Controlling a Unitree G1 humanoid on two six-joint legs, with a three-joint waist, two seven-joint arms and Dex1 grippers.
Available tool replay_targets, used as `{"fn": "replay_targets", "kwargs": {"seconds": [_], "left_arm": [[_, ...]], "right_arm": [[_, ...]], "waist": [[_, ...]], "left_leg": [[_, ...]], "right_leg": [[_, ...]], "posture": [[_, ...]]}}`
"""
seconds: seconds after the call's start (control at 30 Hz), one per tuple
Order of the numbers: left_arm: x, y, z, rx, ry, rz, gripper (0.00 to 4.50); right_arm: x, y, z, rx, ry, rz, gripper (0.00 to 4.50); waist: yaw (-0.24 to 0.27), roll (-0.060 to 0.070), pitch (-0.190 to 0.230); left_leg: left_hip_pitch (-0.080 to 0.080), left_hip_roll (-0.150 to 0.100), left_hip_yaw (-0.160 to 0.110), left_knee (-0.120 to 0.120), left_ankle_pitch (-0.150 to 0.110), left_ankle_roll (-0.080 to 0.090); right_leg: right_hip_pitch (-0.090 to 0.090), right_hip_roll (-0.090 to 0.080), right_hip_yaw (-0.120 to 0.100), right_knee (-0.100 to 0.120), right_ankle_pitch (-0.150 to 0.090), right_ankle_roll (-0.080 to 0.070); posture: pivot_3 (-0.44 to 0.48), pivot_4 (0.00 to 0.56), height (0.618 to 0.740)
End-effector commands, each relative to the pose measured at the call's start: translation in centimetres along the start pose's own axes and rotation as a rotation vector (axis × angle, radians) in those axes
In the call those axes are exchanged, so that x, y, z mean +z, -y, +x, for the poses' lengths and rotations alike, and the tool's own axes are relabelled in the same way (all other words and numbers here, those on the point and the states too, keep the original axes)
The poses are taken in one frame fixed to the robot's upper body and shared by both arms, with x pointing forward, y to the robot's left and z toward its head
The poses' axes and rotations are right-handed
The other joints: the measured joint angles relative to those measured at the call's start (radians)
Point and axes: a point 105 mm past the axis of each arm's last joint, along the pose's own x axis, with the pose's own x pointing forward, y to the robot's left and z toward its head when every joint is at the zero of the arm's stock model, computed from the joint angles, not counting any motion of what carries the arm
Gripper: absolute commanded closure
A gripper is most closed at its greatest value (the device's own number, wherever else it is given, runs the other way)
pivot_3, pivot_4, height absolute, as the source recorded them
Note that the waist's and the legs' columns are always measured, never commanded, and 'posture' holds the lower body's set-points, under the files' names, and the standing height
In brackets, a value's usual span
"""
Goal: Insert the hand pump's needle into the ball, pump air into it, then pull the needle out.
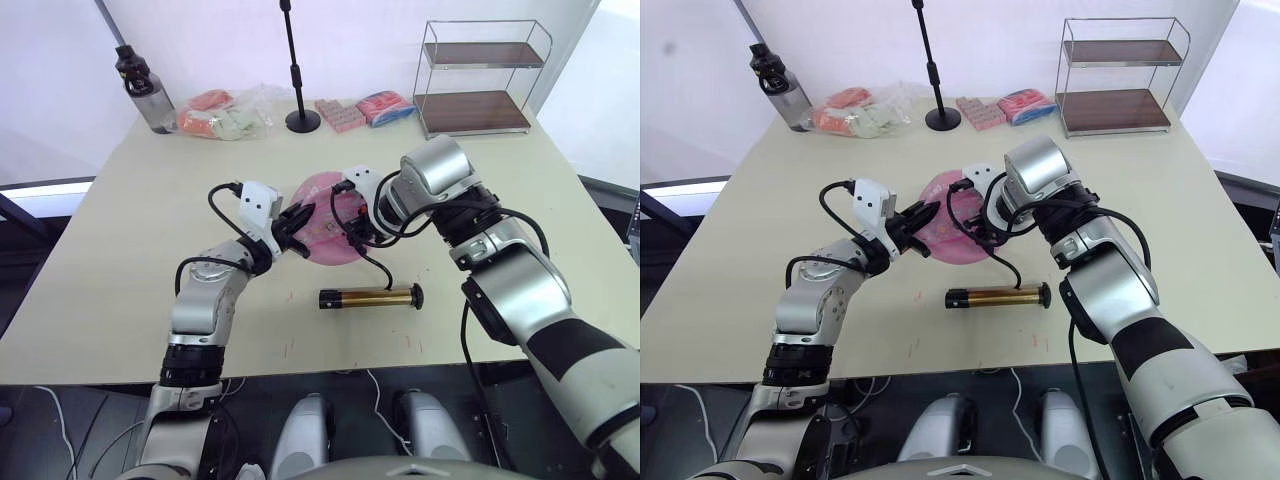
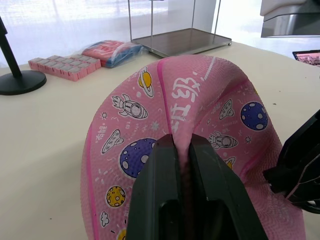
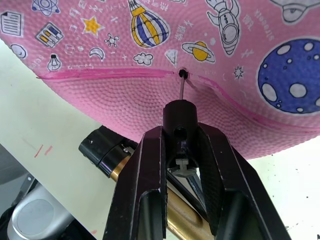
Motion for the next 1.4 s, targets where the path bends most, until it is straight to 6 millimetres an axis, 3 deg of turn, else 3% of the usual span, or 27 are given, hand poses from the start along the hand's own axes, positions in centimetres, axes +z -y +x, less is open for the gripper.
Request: {"fn": "replay_targets", "kwargs": {"seconds": [0.03,0.3,0.53,0.83,1.07,1.4], "left_arm": [[-3.3,3.9,0.9,-0.143,-0.115,-0.088,4.48],[-3.8,3.9,0.5,-0.141,-0.129,-0.12,4.48],[-4.2,2.1,0.2,-0.07,-0.149,-0.128,4.48],[-3.1,-0.5,0.1,0.022,-0.104,-0.106,4.48],[-4.0,-1.7,-0.6,0.077,-0.12,-0.111,4.48],[-5.3,-1.0,-0.8,0.073,-0.15,-0.137,4.48]], "right_arm": [[1.6,-2.9,0.8,0.098,0.059,-0.07,4.14],[1.9,-2.6,1.8,0.087,0.067,-0.044,4.14],[2.3,-2.7,2.2,0.087,0.083,-0.045,4.14],[3.0,-3.1,1.6,0.097,0.094,-0.081,4.14],[3.3,-4.0,1.3,0.113,0.09,-0.124,4.14],[3.4,-4.3,2.0,0.107,0.091,-0.153,4.14]], "waist": [[0.0,0.0,0.0],[-0.003,-0.002,-0.002],[-0.004,-0.002,-0.002],[-0.003,0.004,0.001],[0.001,0.005,0.001],[0.0,0.004,0.001]], "left_leg": [[0.0,0.0,0.0,0.0,0.0,0.0],[0.018,0.0,-0.001,-0.011,0.0,-0.001],[0.024,0.0,-0.01,-0.013,0.0,-0.001],[0.024,-0.001,-0.029,-0.017,0.0,-0.001],[0.021,-0.002,-0.029,-0.018,0.0,-0.001],[0.014,-0.005,-0.027,-0.018,0.0,-0.001]], "right_leg": [[0.0,0.0,0.0,0.0,0.0,0.0],[0.006,0.0,0.002,-0.001,-0.001,0.002],[0.006,0.007,0.002,0.0,0.001,-0.002],[0.003,0.014,-0.006,0.0,0.002,-0.004],[0.002,0.014,-0.006,0.0,0.0,-0.012],[-0.004,0.011,-0.004,-0.001,0.0,-0.013]], "posture": [[0.0,0.15,0.74],[0.0,0.15,0.74],[0.0,0.15,0.74],[0.0,0.15,0.74],[0.0,0.15,0.74],[0.0,0.15,0.74]]}}
